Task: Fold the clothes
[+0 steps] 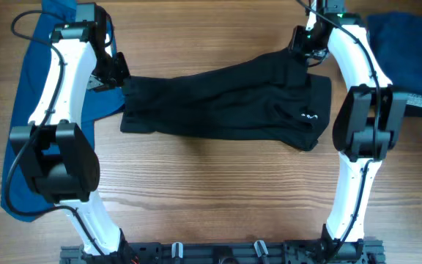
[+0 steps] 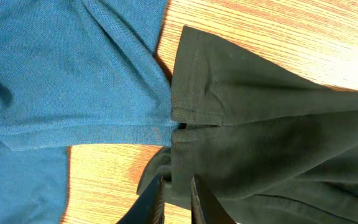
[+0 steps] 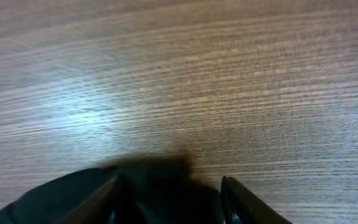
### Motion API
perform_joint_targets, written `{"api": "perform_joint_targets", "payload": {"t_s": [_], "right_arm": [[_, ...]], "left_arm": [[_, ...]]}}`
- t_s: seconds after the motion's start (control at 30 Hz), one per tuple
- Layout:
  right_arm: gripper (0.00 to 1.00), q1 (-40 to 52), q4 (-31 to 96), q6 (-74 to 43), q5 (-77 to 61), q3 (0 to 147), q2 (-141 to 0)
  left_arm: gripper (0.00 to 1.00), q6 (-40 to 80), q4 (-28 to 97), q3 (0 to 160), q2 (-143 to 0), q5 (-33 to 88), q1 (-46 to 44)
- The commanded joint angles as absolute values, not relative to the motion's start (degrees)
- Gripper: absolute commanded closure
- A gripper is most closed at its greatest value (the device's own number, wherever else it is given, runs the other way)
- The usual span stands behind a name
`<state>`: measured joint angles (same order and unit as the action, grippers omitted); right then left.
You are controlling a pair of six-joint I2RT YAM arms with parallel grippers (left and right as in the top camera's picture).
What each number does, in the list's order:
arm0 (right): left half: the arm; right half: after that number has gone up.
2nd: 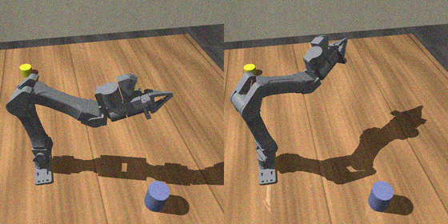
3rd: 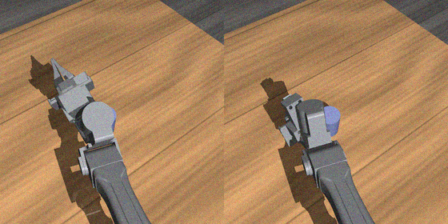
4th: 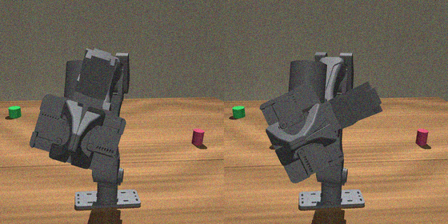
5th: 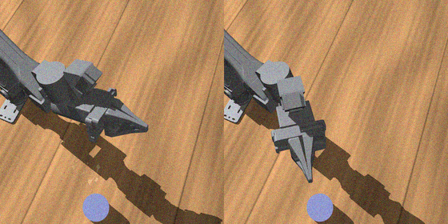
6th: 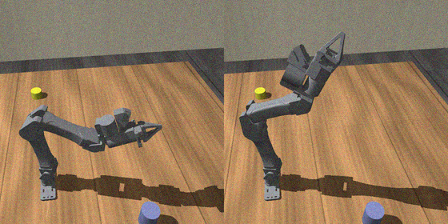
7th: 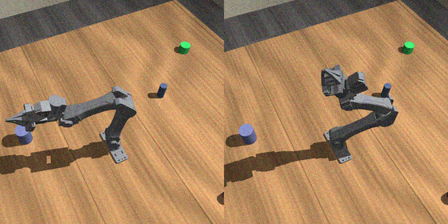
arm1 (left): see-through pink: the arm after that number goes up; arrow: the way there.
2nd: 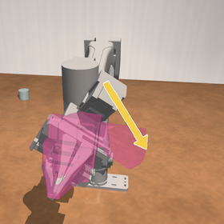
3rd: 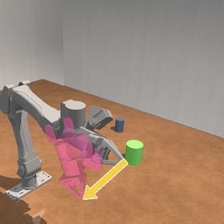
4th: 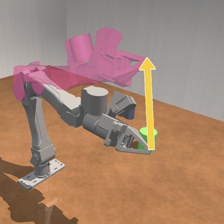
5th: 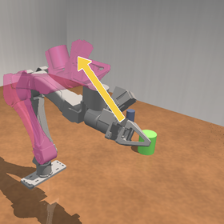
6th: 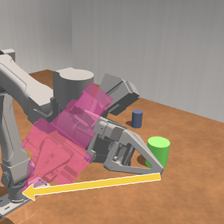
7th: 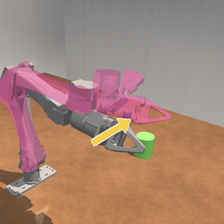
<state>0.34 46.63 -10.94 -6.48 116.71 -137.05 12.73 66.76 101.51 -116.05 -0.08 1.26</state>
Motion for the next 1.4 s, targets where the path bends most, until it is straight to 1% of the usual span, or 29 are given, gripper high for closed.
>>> {"api": "perform_joint_targets", "payload": {"t_s": [0.0, 0.03, 0.07, 0.1, 0.13, 0.27, 0.43, 0.53, 0.63, 0.77, 0.83, 0.9, 1.17, 1.2, 1.23, 1.3, 1.37], "right_arm": [[0.52, 0.58, 46.33, -11.94, -5.10, 116.71, -138.58], [0.59, 0.58, 46.17, -11.97, -5.13, 116.71, -138.72], [0.81, 0.58, 45.80, -11.99, -5.13, 116.71, -138.78], [0.95, 0.58, 45.36, -11.99, -5.15, 116.73, -138.78], [0.96, 0.58, 44.91, -12.01, -5.21, 116.81, -138.76], [0.96, 0.58, 45.30, -8.84, -7.53, 118.32, -138.23], [0.96, 0.58, 49.84, -4.54, -14.26, 120.70, -132.07], [0.96, 0.58, 56.27, -2.74, -19.25, 120.84, -124.51], [0.96, 0.58, 62.67, -2.48, -19.20, 120.84, -119.63], [0.96, 0.60, 74.30, -2.57, -19.20, 120.36, -117.62], [0.96, 0.93, 78.35, -2.55, -19.18, 116.77, -117.80], [0.96, 1.48, 79.35, -3.01, -19.18, 112.44, -117.80], [0.96, 3.79, 74.46, -4.62, -18.74, 93.45, -117.80], [0.94, 3.79, 74.15, -4.62, -18.55, 92.95, -117.80], [0.88, 3.79, 74.00, -4.69, -17.87, 92.95, -117.80], [0.79, 3.68, 72.38, -4.69, -17.65, 93.54, -117.40], [0.67, 3.11, 71.13, -4.64, -17.39, 95.42, -117.34]], "left_arm": [[0.84, 12.47, 66.63, 101.14, -116.38, 0.64, 1.72], [0.84, 12.47, 66.63, 101.14, -116.38, 0.64, 1.72], [0.84, 12.47, 66.63, 101.14, -116.38, 0.64, 1.72], [0.84, 12.49, 66.63, 101.14, -116.38, 0.64, 1.72], [0.84, 12.47, 66.63, 101.14, -116.38, 0.64, 1.72], [0.85, 12.47, 66.85, 101.14, -116.38, 0.64, 1.72], [0.86, 12.47, 66.98, 101.14, -116.38, 0.64, 1.72], [0.86, 12.47, 67.13, 101.14, -116.38, 0.62, 1.72], [0.86, 12.45, 67.29, 101.14, -116.38, 0.62, 1.72], [0.86, 12.45, 67.29, 101.14, -116.38, 0.62, 1.72], [0.86, 12.45, 67.26, 101.14, -116.38, 0.62, 1.72], [0.86, 12.45, 67.26, 101.14, -116.38, 0.60, 1.72], [0.85, 12.43, 67.24, 101.14, -116.38, 0.60, 1.74], [0.85, 12.43, 67.20, 101.14, -116.38, 0.60, 1.74], [0.85, 12.43, 67.09, 101.14, -116.38, 0.58, 1.74], [0.85, 12.43, 67.02, 101.14, -116.38, 0.60, 1.74], [0.85, 12.43, 67.02, 101.14, -116.38, 0.60, 1.74]]}}
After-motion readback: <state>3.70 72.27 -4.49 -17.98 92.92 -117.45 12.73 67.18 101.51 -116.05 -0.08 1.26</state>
